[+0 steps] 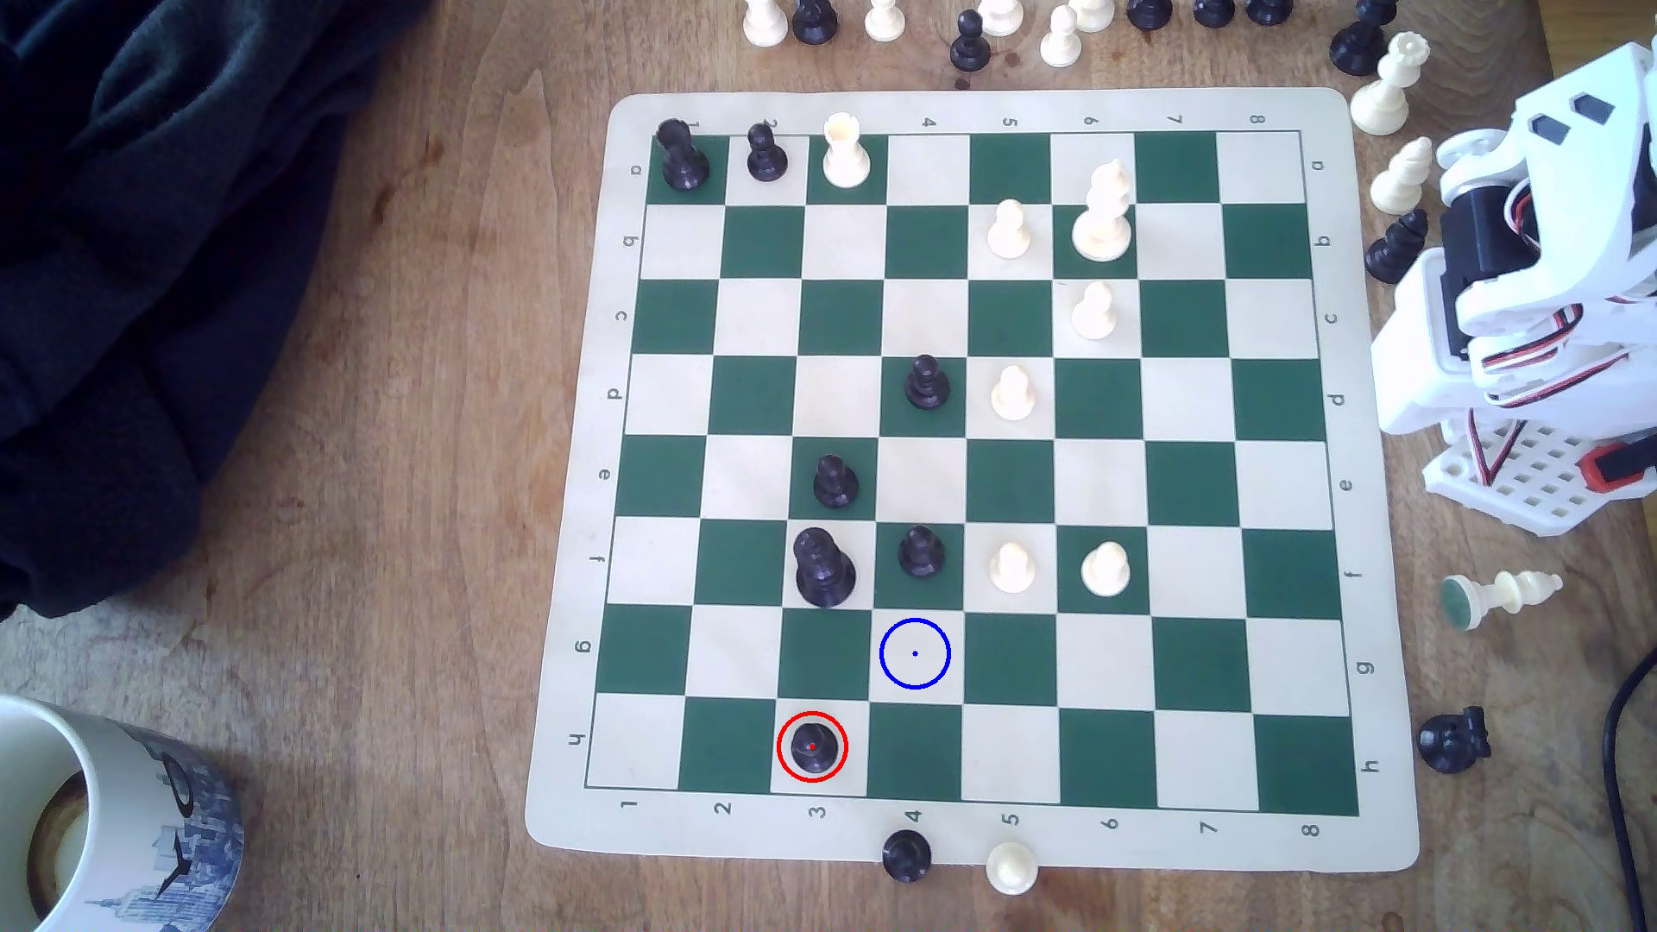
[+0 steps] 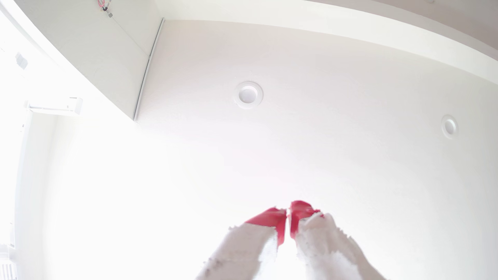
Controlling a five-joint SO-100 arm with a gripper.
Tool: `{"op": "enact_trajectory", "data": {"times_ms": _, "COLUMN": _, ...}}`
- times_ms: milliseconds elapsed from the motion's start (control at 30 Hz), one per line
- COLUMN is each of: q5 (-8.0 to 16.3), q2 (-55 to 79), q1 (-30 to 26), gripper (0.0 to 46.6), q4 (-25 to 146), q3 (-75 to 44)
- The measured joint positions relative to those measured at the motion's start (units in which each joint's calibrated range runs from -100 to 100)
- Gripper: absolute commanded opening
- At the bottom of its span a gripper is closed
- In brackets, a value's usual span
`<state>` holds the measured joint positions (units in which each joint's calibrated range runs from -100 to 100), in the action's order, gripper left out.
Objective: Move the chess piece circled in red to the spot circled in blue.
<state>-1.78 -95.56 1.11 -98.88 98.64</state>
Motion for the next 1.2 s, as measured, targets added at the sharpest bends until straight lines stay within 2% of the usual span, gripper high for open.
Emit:
{"op": "enact_trajectory", "data": {"times_ms": 200, "q5": 0.0, "q2": 0.0, "q1": -1.5, "gripper": 0.2, "q4": 0.1, "q3": 0.0}}
{"op": "enact_trajectory", "data": {"times_ms": 333, "q5": 0.0, "q2": 0.0, "q1": -1.6, "gripper": 0.2, "q4": 6.9, "q3": 0.0}}
{"op": "enact_trajectory", "data": {"times_ms": 867, "q5": 0.0, "q2": -0.3, "q1": -1.2, "gripper": 0.2, "q4": 67.0, "q3": -2.2}}
{"op": "enact_trajectory", "data": {"times_ms": 1200, "q5": 0.5, "q2": 6.6, "q1": 0.7, "gripper": 0.2, "q4": 111.5, "q3": -18.6}}
